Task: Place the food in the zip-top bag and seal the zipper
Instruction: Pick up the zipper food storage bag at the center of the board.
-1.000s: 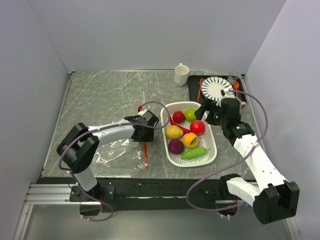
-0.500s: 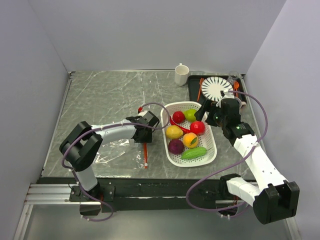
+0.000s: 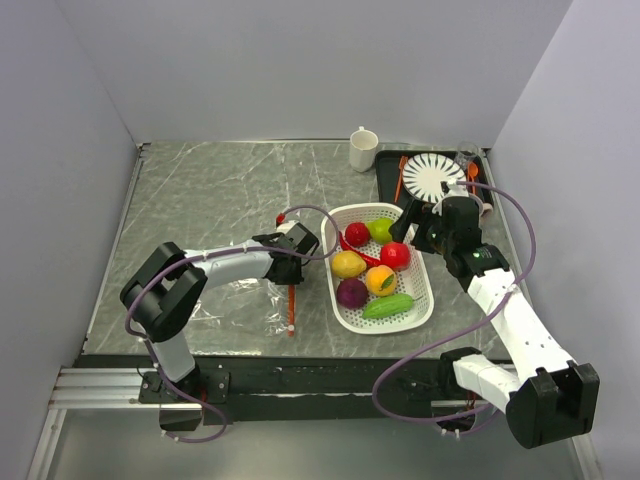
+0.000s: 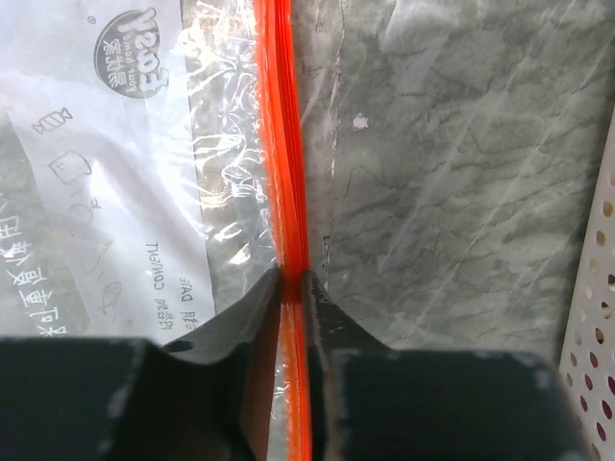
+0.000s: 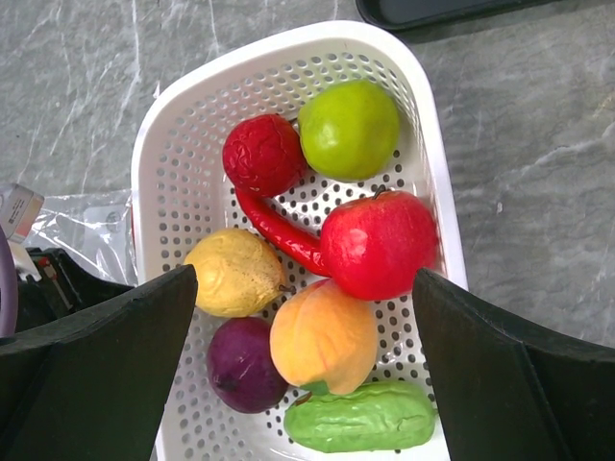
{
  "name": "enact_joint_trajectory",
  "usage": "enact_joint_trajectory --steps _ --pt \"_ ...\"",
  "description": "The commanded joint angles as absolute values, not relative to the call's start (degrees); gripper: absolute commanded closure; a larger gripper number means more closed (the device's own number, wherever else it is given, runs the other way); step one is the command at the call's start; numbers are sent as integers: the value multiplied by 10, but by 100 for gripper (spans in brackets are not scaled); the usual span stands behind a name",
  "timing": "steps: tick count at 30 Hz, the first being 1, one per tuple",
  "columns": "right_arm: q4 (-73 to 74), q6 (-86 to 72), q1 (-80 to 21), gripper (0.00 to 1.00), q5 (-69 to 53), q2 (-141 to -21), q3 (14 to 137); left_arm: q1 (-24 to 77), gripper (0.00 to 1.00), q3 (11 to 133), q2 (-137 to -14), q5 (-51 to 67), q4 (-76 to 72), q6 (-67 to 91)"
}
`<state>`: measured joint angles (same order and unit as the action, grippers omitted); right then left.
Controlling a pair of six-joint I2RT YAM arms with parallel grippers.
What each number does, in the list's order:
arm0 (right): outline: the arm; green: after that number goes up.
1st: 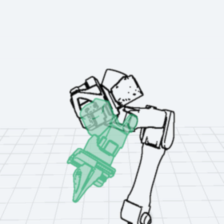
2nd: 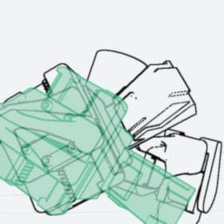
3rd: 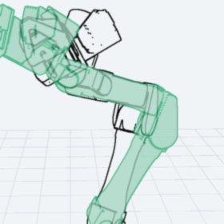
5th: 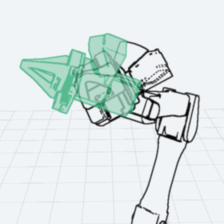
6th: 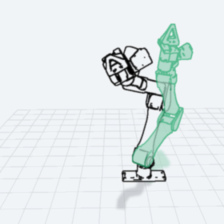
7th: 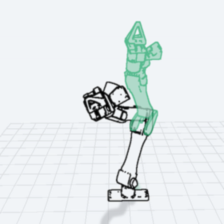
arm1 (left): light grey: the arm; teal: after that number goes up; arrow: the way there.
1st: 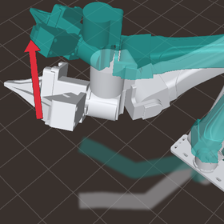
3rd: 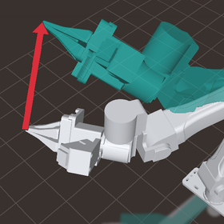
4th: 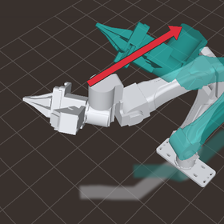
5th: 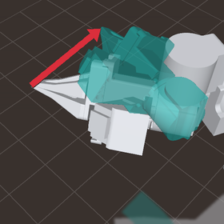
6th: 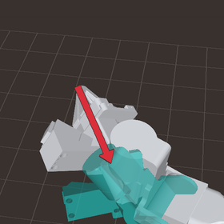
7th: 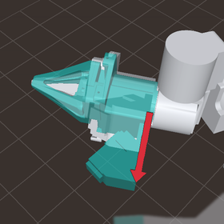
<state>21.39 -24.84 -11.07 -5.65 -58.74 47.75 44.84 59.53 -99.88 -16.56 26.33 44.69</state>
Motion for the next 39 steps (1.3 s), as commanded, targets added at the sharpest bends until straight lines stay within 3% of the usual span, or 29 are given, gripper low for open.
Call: enact_joint_trajectory --steps 1,7,11,24,31,39 --pt "213 -254 -113 0 -69 -575 500 451 86 585 -1005 -159 264 454" --pt "201 -277 -113 0 -127 -571 491 451 99 592 -969 -154 272 451" --pt "175 -313 -132 5 -167 -578 472 452 99 599 -932 -149 289 443" --pt "25 -424 -286 45 -209 -667 466 450 99 623 -785 -144 347 433" --pt "18 -427 -361 42 -190 -759 521 450 99 612 -714 -143 341 439" --pt "-16 -439 -405 52 -214 -831 565 449 99 616 -697 -156 359 442"
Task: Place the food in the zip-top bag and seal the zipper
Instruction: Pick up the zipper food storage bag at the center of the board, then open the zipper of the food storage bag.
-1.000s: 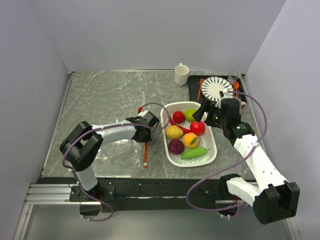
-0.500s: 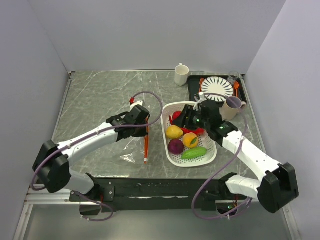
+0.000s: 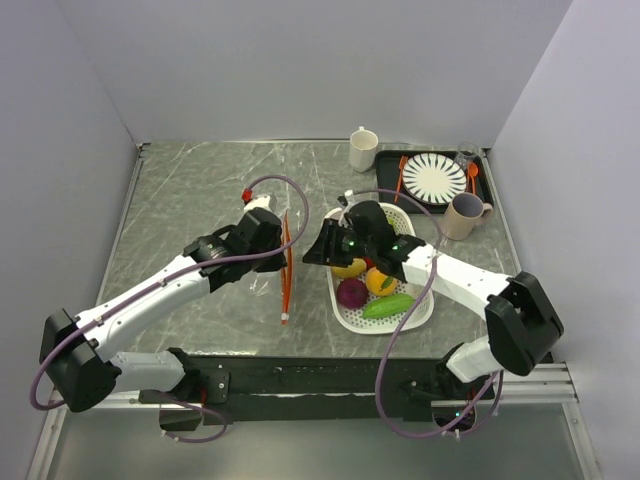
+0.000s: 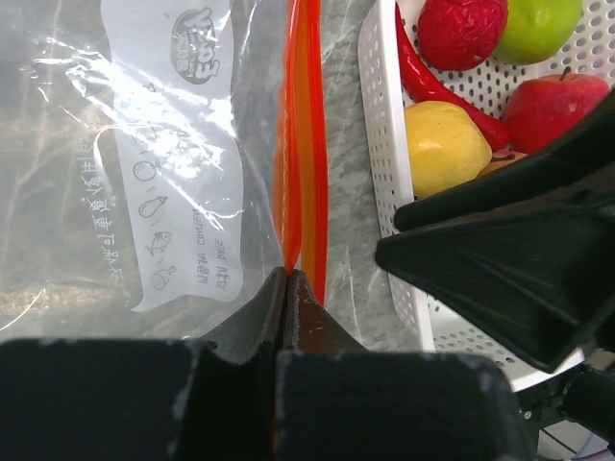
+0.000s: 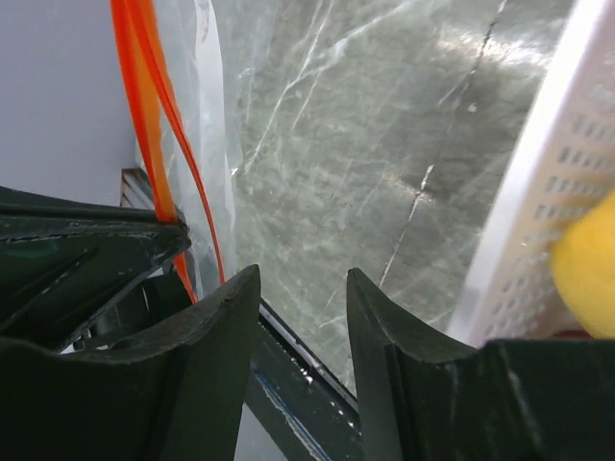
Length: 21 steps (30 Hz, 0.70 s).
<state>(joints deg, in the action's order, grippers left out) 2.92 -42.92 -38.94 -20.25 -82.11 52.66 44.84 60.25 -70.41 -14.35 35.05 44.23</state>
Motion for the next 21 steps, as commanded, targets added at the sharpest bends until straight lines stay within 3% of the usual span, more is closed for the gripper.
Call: enact_joint_trajectory --steps 1,21 --pt "-15 -439 -412 52 -213 -836 569 449 99 614 -697 -156 359 444" --pt "3 -427 -446 55 -209 -890 604 449 99 607 -687 -149 338 454"
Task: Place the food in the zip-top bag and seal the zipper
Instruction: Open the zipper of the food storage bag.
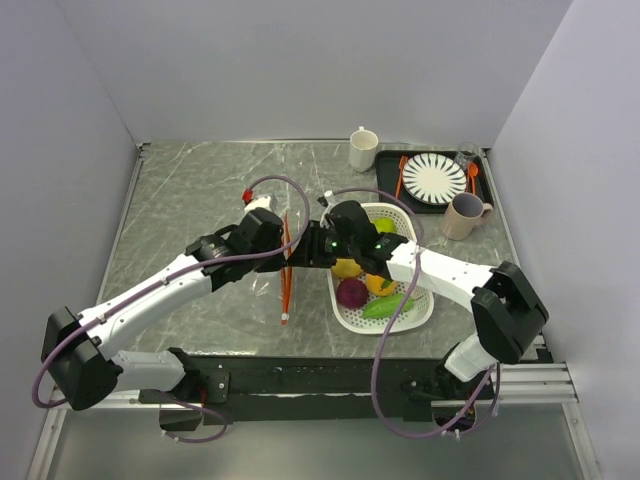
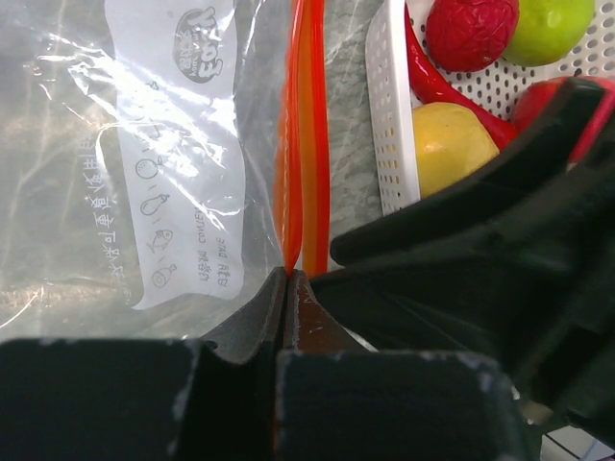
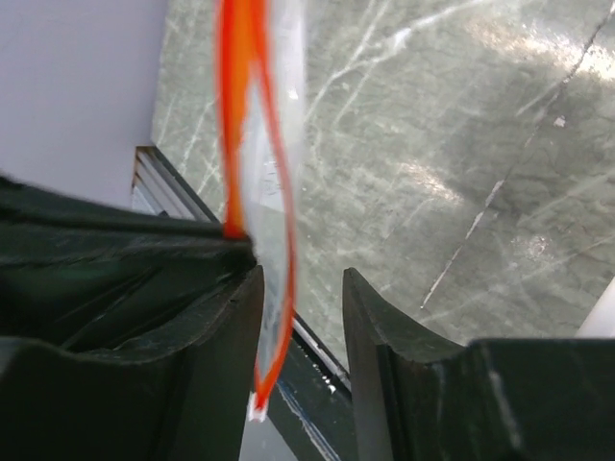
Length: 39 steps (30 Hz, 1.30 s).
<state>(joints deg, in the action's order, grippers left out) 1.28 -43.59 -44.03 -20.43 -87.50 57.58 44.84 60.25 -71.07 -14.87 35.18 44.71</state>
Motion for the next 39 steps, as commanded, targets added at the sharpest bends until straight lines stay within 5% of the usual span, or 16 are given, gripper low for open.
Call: enact_joint_trajectory --steps 1,8,29,32,39 --pt "2 -426 -446 57 -213 -893 605 449 99 607 -686 -146 338 454" --pt "14 -419 -446 100 -193 -917 624 449 99 606 -672 -162 359 457" --pt "181 -397 -446 100 -65 -1046 746 363 99 652 -574 -234 517 447" --pt "152 -383 -447 95 -97 -1019 735 363 99 625 -592 -196 460 440" --pt "132 -373 -447 59 -92 -930 694 363 99 588 -647 -155 396 435"
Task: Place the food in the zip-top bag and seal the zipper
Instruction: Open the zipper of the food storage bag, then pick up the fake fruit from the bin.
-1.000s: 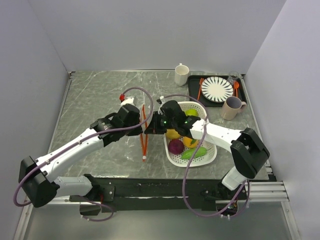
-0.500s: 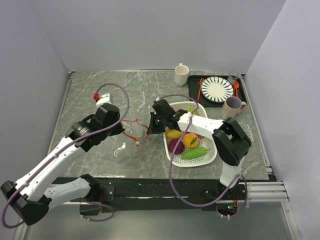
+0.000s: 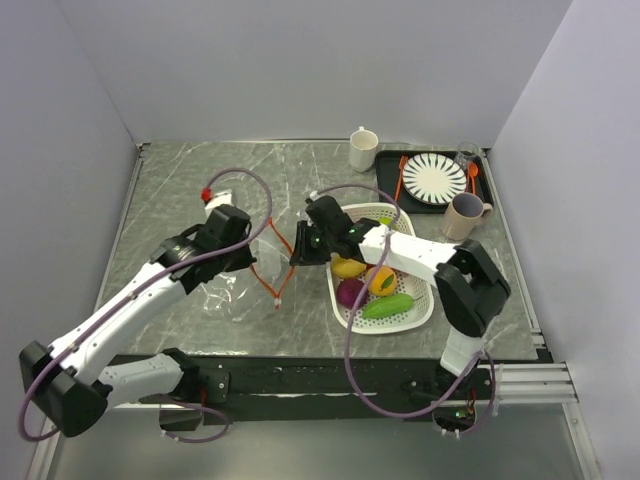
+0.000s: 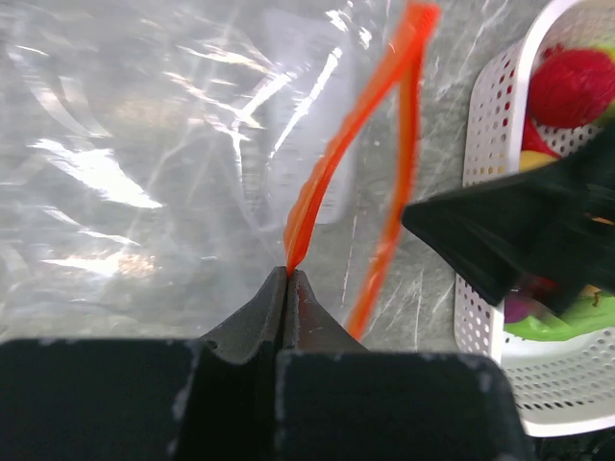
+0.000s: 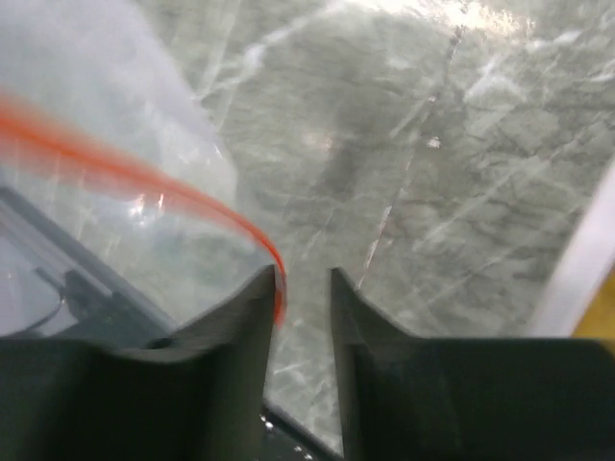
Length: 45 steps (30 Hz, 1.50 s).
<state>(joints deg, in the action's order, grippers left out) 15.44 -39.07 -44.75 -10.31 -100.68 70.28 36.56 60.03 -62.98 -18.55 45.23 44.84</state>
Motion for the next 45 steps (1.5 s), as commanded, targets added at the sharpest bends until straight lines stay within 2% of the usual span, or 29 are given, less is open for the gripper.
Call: enact_joint_trajectory --steps 1,7,12,16,17,18,20,21,26,27,36,45 --pt "132 -374 -448 59 -88 -914 690 363 99 586 -649 -151 393 433" --pt "137 -390 -447 60 -51 -854 646 363 99 582 -664 -131 365 425" --pt "209 -388 -420 58 54 -809 612 363 99 580 -673 -115 352 422" --pt "233 -389 -374 45 73 -760 576 363 99 567 -676 -98 334 420" --pt "236 -389 -368 40 77 -750 568 363 99 564 -676 -94 330 419" --pt "245 -392 -360 31 85 -738 554 363 99 560 -676 -92 327 418" --pt "256 -390 -344 27 110 -708 542 363 99 556 -675 -86 321 416" --pt "264 -388 -338 18 113 -698 532 363 99 552 -673 -85 319 417" --pt "304 -381 -312 9 144 -660 505 364 99 537 -657 -69 299 410" --pt "312 -381 -309 3 148 -658 495 364 99 535 -654 -63 293 406" --pt "294 -380 -288 0 136 -670 458 364 99 532 -648 -52 287 403" --pt "277 -356 -287 0 112 -738 461 363 99 524 -638 -39 284 403"
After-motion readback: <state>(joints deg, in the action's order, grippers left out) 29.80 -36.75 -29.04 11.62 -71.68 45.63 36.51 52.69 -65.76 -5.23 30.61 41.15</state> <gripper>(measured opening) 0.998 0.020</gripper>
